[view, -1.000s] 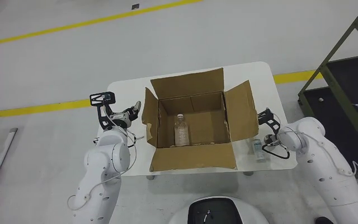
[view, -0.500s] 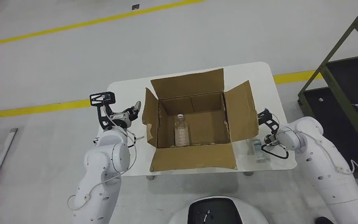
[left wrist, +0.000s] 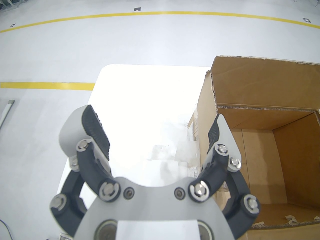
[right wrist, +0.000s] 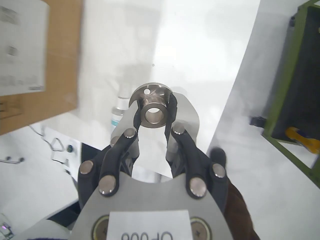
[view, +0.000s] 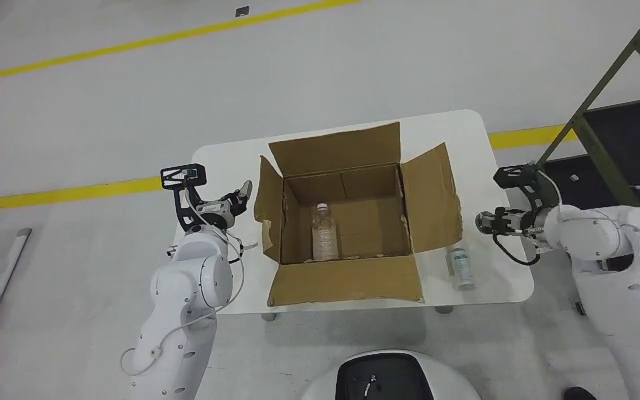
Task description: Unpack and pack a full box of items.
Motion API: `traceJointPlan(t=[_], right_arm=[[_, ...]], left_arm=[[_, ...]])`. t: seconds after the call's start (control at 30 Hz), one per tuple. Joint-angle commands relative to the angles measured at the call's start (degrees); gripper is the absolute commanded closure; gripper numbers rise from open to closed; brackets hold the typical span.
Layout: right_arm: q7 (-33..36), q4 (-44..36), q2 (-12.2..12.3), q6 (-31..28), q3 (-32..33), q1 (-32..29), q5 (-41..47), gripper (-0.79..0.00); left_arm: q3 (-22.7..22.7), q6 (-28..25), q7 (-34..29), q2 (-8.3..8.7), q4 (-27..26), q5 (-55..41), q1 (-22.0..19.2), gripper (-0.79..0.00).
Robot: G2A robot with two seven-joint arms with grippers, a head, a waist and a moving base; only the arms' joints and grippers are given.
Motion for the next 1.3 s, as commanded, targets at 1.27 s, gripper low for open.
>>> traceJointPlan(t=[1.27], right_arm=[[-4.94, -2.11, -1.17, -0.19, -28.23, 14.34, 20.55, 0.000]], left_arm=[[0.00, 0.00, 0.00, 0.00, 0.00, 0.00, 0.00, -0.785]])
